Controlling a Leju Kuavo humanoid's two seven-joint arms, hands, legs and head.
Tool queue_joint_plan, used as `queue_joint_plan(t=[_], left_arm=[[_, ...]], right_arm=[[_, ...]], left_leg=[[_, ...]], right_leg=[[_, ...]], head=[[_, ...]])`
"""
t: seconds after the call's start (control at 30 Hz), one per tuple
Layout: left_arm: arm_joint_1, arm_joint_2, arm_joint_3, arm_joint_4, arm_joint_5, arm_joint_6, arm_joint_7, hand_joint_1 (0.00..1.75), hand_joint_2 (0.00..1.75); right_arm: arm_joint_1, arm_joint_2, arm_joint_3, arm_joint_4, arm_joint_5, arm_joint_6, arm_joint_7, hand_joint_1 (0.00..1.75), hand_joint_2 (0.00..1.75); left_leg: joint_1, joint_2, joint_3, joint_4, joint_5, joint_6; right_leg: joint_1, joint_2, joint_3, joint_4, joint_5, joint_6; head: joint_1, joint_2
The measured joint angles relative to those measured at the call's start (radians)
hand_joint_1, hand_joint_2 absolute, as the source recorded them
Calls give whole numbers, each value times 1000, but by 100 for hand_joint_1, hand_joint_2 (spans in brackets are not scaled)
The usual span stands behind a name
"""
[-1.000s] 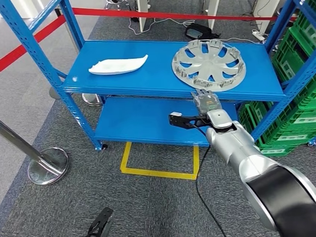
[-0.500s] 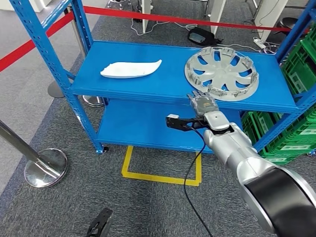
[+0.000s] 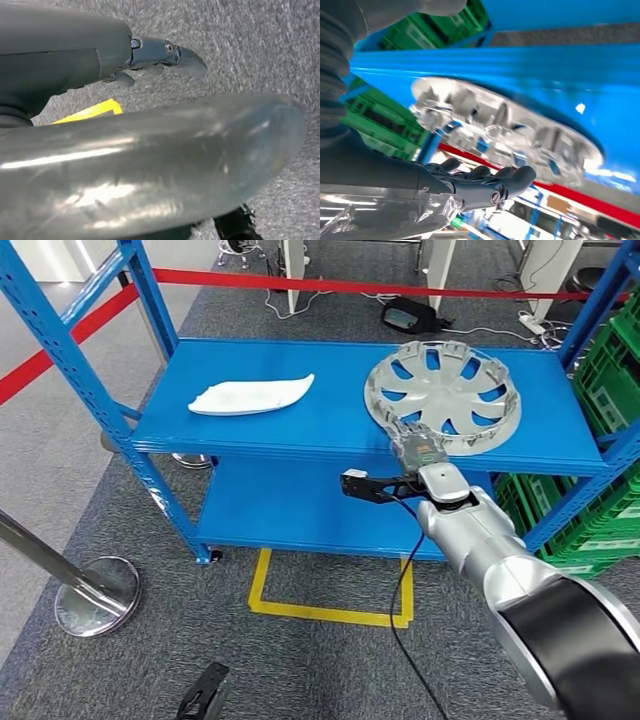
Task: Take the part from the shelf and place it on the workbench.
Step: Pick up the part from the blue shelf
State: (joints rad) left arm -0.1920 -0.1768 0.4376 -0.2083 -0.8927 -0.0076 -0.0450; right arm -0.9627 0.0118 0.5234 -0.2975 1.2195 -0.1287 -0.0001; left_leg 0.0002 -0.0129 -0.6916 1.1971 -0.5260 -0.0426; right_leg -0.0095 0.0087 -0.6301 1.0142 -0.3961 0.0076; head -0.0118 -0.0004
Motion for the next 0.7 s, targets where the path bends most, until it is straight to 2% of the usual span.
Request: queue_joint_plan(t=[0.03, 0.07, 0.1, 0.17, 0.2, 0.23, 0.3, 0.33, 0.4, 0.47, 0.53, 0.57, 0.6, 0.63, 0.67, 0.7], left_arm=[[1, 0, 0, 0, -1, 0, 0, 0, 0], [2, 1, 0, 0, -2, 0, 0, 0, 0], [4, 1, 0, 0, -4, 0, 0, 0, 0], [4, 1, 0, 0, -7, 0, 0, 0, 0], [4, 0, 1, 0, -8, 0, 0, 0, 0], [3, 0, 1, 0, -10, 0, 0, 0, 0], [2, -2, 2, 0, -13, 0, 0, 0, 0], [2, -2, 2, 0, -15, 0, 0, 0, 0], [2, -2, 3, 0, -18, 0, 0, 0, 0], [1, -3, 3, 0, -20, -1, 0, 0, 0], [2, -3, 4, 0, -21, -3, 1, 0, 0], [4, -2, 4, 0, -21, -3, 1, 0, 0], [5, -2, 4, 0, -22, -4, 2, 0, 0], [5, -2, 5, 0, -24, -4, 2, 0, 0], [5, -2, 5, 0, -25, -4, 3, 0, 0], [4, -2, 6, 0, -27, -4, 3, 0, 0]], right_arm=[[1, 0, 0, -1, 0, -17, -9, 0, 175], [2, 0, -1, -2, 0, -38, -15, 0, 175], [2, 0, -2, -5, 0, -59, -17, 0, 175], [-7, 0, -8, -11, 0, -100, -15, 0, 175], [-15, 0, -12, -14, 0, -119, -12, 0, 175], [-26, 0, -17, -16, 0, -133, -8, 0, 175], [-45, -2, -25, -16, 0, -147, 0, 0, 175], [-50, -3, -30, -17, 0, -149, 4, 0, 175], [-55, -9, -38, -18, 0, -148, 10, 0, 175], [-59, -14, -45, -20, 0, -146, 19, 0, 175], [-58, -21, -48, -19, 0, -139, 28, 0, 175], [-56, -25, -50, -19, 0, -135, 33, 0, 175], [-54, -29, -51, -18, 0, -130, 37, 0, 175], [-53, -33, -53, -18, 0, -126, 41, 0, 175], [-53, -36, -56, -18, 0, -122, 45, 0, 175], [-54, -39, -59, -18, 0, -117, 48, 0, 175]], left_leg=[[3, 0, -39, 54, -10, -4], [6, 0, -63, 78, -1, -8], [8, 1, -69, 65, 27, -10], [13, 4, -30, -50, 119, -15], [15, 7, -2, -115, 151, -17], [16, 9, 19, -162, 165, -11], [14, 10, 35, -195, 154, 8], [14, 9, 37, -196, 149, 21], [14, 8, 43, -197, 142, 37], [13, 7, 53, -199, 135, 50], [8, 5, 63, -199, 125, 57], [6, 3, 70, -199, 119, 58], [4, 1, 79, -198, 113, 59], [3, 0, 89, -198, 105, 58], [2, -1, 101, -198, 97, 56], [0, -2, 110, -198, 88, 53]], right_leg=[[-1, 0, 4, 0, -4, 0], [-2, 1, 9, 0, -10, 3], [-4, 1, 16, 0, -15, 6], [-8, 1, 31, 2, -29, 16], [-8, 1, 36, 4, -36, 22], [-6, 2, 38, 6, -42, 28], [-2, 2, 40, 5, -49, 39], [-2, 2, 42, 1, -52, 44], [-4, 0, 38, 18, -68, 53], [-3, -1, -15, 121, -113, 55], [-1, -1, -100, 262, -154, 53], [0, -1, -129, 299, -151, 51], [1, -1, -141, 296, -127, 48], [2, -1, -132, 250, -83, 44], [3, -1, -107, 178, -30, 40], [5, -1, -78, 107, 9, 36]], head=[[1, 0], [0, 0], [1, 0], [0, 0], [-1, 0], [-3, 0], [-3, 0], [-1, 0], [4, 0], [10, 0], [12, 0], [13, 0], [13, 0], [14, 0], [14, 0], [14, 0]])
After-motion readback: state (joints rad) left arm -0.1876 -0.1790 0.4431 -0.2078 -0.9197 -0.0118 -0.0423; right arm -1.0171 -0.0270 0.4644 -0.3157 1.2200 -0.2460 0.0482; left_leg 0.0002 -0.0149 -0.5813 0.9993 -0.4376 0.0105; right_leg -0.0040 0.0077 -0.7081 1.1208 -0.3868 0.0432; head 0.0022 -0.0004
